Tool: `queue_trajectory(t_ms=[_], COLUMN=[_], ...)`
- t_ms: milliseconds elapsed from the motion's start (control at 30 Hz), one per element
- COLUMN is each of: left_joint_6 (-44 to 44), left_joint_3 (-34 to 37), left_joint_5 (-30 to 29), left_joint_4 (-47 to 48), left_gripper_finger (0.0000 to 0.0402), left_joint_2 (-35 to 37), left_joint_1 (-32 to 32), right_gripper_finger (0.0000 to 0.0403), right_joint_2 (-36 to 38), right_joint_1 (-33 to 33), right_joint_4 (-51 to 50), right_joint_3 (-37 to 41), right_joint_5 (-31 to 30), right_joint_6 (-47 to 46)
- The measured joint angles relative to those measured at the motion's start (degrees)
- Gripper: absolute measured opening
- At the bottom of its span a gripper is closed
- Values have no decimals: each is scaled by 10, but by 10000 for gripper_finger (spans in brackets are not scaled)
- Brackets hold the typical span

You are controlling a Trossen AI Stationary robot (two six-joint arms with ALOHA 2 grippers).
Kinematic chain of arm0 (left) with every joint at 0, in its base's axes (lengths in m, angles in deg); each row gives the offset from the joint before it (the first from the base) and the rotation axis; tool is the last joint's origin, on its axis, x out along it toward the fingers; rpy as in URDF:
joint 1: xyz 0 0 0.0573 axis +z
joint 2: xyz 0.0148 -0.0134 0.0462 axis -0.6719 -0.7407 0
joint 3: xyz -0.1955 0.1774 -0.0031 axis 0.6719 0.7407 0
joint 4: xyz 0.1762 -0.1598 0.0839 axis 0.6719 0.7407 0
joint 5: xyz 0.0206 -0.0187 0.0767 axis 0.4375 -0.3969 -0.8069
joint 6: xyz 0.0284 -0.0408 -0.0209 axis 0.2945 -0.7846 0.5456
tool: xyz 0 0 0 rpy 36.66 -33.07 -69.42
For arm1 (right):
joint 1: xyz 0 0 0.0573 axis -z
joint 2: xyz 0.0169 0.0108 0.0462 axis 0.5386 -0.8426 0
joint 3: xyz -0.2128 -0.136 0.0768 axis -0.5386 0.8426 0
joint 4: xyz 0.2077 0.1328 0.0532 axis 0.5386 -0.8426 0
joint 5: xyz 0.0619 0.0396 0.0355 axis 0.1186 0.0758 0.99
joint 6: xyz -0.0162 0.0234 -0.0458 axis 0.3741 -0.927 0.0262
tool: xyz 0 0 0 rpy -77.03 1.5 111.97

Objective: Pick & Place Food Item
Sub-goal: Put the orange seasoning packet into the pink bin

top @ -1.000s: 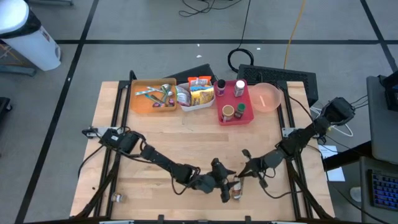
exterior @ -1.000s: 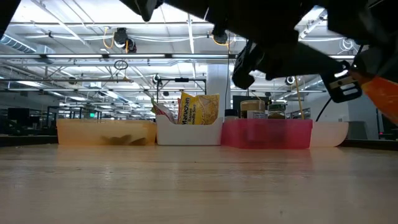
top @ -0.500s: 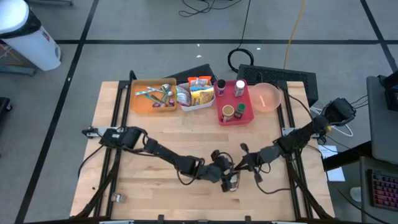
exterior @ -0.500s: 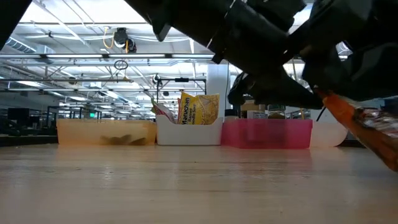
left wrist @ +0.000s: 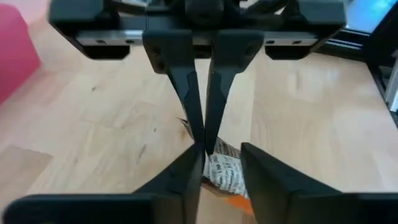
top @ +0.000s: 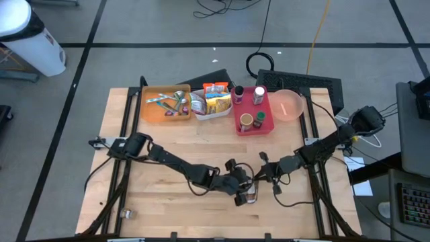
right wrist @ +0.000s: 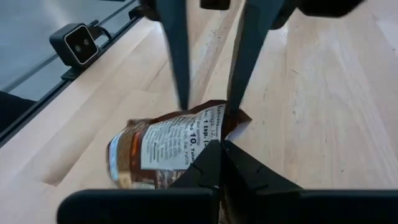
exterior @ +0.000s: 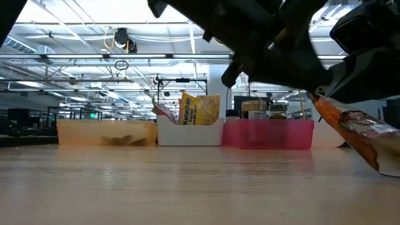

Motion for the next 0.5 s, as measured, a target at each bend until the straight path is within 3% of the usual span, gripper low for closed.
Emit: queue_trajectory(t_ms=[267,500], left_joint_6=[-4,52], left_joint_3=[0,0], left_joint_5=[51,95], left_joint_4=[40,68], left_gripper_finger=[58,12], left_joint_2=[0,0], left_joint_1=[32,50], right_gripper_finger=[0,0], right_joint_2=[0,7], right_joint_1=[5,19], right_joint_4=[1,5], right_joint_3=[0,0], right_joint_5=[-1,-1], right_joint_6=[17,33])
